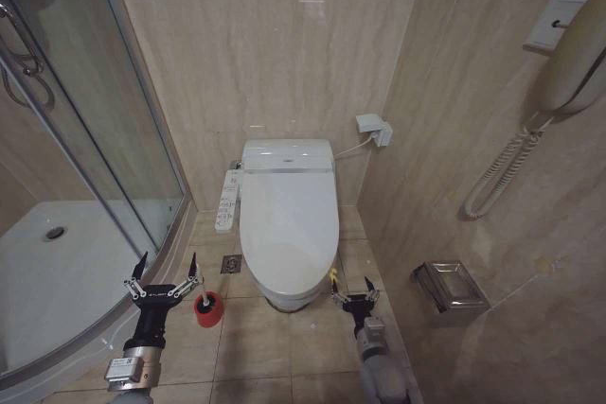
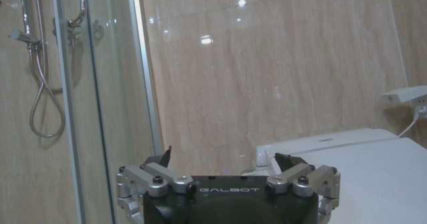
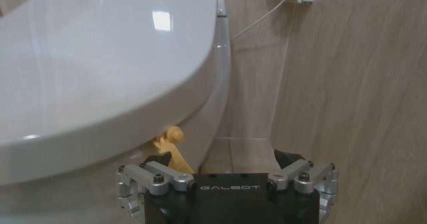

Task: Open the toilet lid, clean the toilet bowl with a toilet brush, close the toilet lid, and flush.

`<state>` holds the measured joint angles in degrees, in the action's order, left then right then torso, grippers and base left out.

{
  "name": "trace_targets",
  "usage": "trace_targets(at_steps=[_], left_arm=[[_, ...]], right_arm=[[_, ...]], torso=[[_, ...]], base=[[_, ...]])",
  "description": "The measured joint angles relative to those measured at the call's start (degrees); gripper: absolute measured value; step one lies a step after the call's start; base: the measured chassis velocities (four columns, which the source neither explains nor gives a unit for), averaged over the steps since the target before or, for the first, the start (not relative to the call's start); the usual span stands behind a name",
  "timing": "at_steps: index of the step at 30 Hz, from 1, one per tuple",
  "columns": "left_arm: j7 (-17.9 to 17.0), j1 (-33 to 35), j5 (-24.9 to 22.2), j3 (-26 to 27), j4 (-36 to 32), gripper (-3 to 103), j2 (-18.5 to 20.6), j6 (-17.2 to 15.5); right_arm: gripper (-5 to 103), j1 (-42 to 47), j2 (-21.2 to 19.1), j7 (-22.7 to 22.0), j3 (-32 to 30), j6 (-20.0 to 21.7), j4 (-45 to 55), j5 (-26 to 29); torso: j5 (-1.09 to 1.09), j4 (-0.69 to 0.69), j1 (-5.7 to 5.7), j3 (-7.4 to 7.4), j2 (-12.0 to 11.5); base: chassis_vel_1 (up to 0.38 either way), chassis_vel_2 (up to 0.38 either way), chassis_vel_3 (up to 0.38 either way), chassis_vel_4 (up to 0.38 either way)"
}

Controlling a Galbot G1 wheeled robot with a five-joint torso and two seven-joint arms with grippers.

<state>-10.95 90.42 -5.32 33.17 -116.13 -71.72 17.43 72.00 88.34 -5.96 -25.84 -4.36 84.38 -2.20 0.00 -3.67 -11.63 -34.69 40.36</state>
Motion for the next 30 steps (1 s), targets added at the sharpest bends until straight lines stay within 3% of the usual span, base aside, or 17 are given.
trace_targets(at_steps=[9,20,30], left_arm=[[0.0,0.0,0.0,0.0,0.0,100,0.0,0.0],[0.0,0.0,0.0,0.0,0.0,100,0.0,0.0],[0.0,0.0,0.0,0.0,0.0,100,0.0,0.0]], right_arm=[[100,-2.3,-0.8,-0.7,-0.3,-0.1,-4.1,-1.4],[100,2.1,-2.4,-0.7,0.4,-0.5,-0.3,-0.8],[100,1.4,-0.7,-0.5,0.2,-1.4,-1.5,-1.0]], torso=[[0.00,0.00,0.00,0.00,0.0],[0.00,-0.01,0.00,0.00,0.0],[0.00,0.00,0.00,0.00,0.0]], base=[[0.000,0.000,0.000,0.000],[0.000,0.000,0.000,0.000],[0.000,0.000,0.000,0.000]])
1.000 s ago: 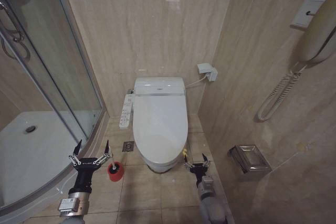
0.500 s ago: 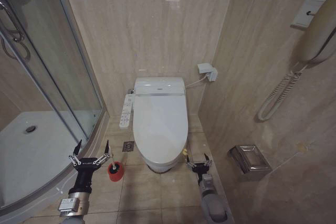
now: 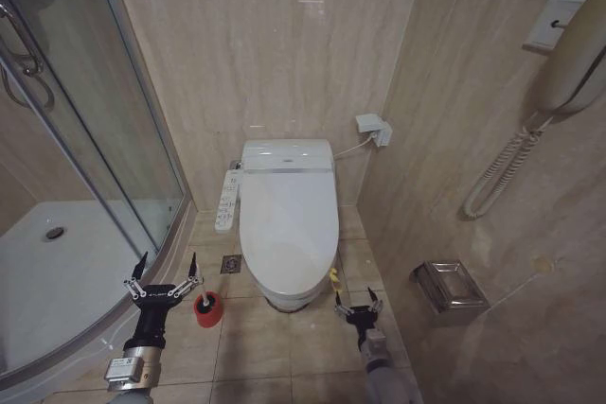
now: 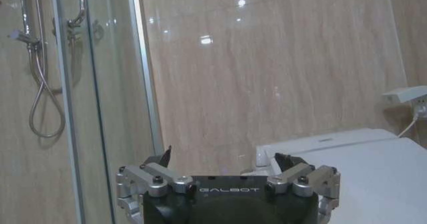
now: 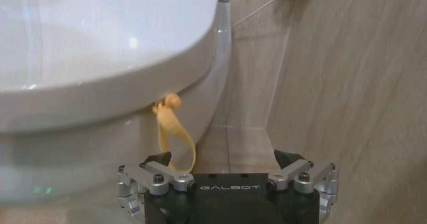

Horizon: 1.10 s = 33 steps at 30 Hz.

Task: Open the toilet lid, clean the toilet bowl with a toilet brush, close the toilet lid, and flush.

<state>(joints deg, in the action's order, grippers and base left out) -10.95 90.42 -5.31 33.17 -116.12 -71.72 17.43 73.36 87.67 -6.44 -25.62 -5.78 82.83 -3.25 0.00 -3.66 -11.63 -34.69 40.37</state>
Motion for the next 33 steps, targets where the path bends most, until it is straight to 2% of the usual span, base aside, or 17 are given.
trace_targets(at_steps=[23,24,30,31,33], left_arm=[[0.0,0.0,0.0,0.0,0.0,100,0.0,0.0],[0.0,0.0,0.0,0.0,0.0,100,0.0,0.0],[0.0,0.0,0.0,0.0,0.0,100,0.0,0.0],[0.0,0.0,0.0,0.0,0.0,100,0.0,0.0],[0.0,0.0,0.0,0.0,0.0,100,0.0,0.0]], right_arm=[[100,-6.8,2.1,0.4,-1.4,-1.4,-7.4,-0.3],[86,-6.8,2.1,0.4,-1.4,-1.5,-7.4,-0.3],[86,-6.5,1.8,0.6,-1.5,-1.7,-7.4,-0.3],[59,-6.4,1.8,0.6,-1.6,-1.8,-7.3,-0.3],[59,-6.3,1.8,0.8,-1.7,-2.0,-7.3,-0.3]], torso=[[0.00,0.00,0.00,0.00,0.0],[0.00,-0.01,0.00,0.00,0.0],[0.00,-0.01,0.00,0.00,0.0],[0.00,-0.01,0.00,0.00,0.0],[0.00,-0.01,0.00,0.00,0.0]], base=[[0.000,0.000,0.000,0.000],[0.000,0.000,0.000,0.000],[0.000,0.000,0.000,0.000],[0.000,0.000,0.000,0.000],[0.000,0.000,0.000,0.000]])
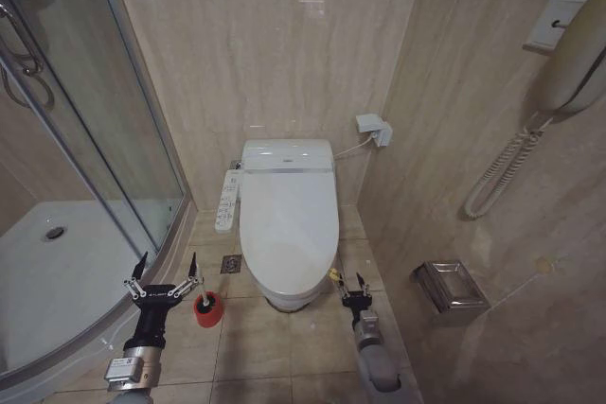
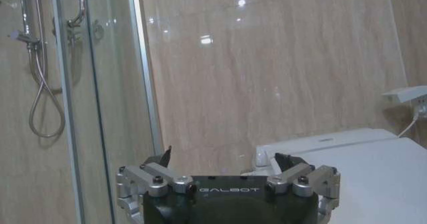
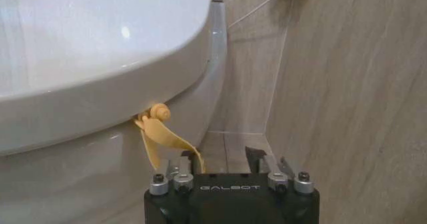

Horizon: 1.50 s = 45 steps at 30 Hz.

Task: Open the toilet lid, clean the toilet bowl with a toilet brush, close the toilet lid, and flush.

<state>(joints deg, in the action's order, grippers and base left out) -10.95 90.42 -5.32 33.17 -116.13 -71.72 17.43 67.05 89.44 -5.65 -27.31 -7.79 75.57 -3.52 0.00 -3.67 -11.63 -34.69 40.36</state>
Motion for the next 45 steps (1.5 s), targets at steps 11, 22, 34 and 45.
trace_targets(at_steps=[11,22,34,45], left_arm=[[0.0,0.0,0.0,0.0,0.0,100,0.0,0.0],[0.0,0.0,0.0,0.0,0.0,100,0.0,0.0],[0.0,0.0,0.0,0.0,0.0,100,0.0,0.0],[0.0,0.0,0.0,0.0,0.0,100,0.0,0.0]], right_arm=[[32,0.4,0.3,0.8,-0.2,-0.9,0.7,1.4],[1,2.8,1.0,0.3,-0.6,-1.4,8.3,5.1],[1,3.1,0.7,-1.4,-2.7,0.6,21.7,9.0],[1,1.8,-0.4,0.2,-4.7,-0.3,31.0,9.0]], torso=[[0.00,0.01,0.00,0.00,0.0],[0.01,0.01,0.00,0.00,0.0],[0.01,0.01,0.00,0.00,0.0],[0.00,0.02,0.00,0.00,0.0]], base=[[0.000,0.000,0.000,0.000],[0.000,0.000,0.000,0.000],[0.000,0.000,0.000,0.000],[0.000,0.000,0.000,0.000]])
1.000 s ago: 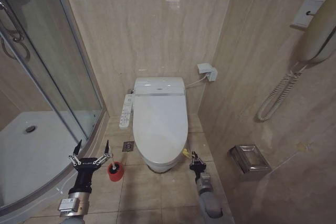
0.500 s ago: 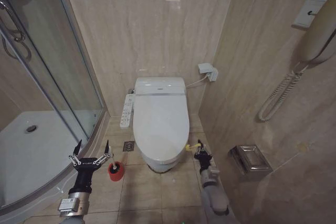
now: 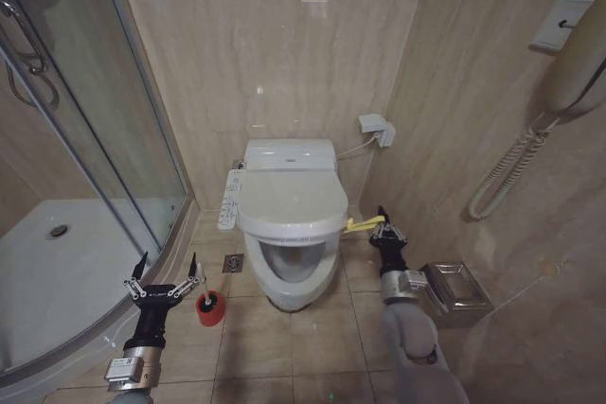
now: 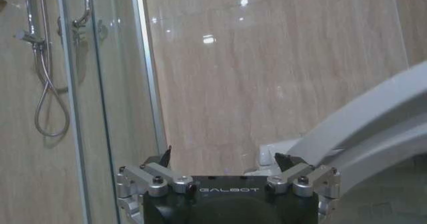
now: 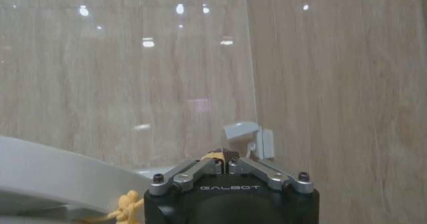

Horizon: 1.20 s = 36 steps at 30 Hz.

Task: Open the toilet lid, clean the toilet bowl with a toilet brush, close the toilet lid, and flush.

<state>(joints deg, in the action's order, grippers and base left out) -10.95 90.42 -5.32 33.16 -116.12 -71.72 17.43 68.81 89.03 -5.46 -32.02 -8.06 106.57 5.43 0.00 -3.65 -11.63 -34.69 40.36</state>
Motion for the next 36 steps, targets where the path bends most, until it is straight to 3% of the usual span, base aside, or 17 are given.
trace_targets(at_steps=[17,36], left_arm=[[0.0,0.0,0.0,0.0,0.0,100,0.0,0.0],[0.0,0.0,0.0,0.0,0.0,100,0.0,0.0]], right_arm=[[1,-1.2,-0.4,-0.6,0.1,1.9,1.6,1.5],[1,0.1,-0.6,-1.1,-0.6,-1.1,1.4,1.5]], torso=[[0.00,-0.04,0.02,0.01,0.0],[-0.02,0.00,-0.03,-0.01,0.0]], base=[[-0.014,0.013,0.014,-0.013],[-0.133,0.141,0.126,-0.138]])
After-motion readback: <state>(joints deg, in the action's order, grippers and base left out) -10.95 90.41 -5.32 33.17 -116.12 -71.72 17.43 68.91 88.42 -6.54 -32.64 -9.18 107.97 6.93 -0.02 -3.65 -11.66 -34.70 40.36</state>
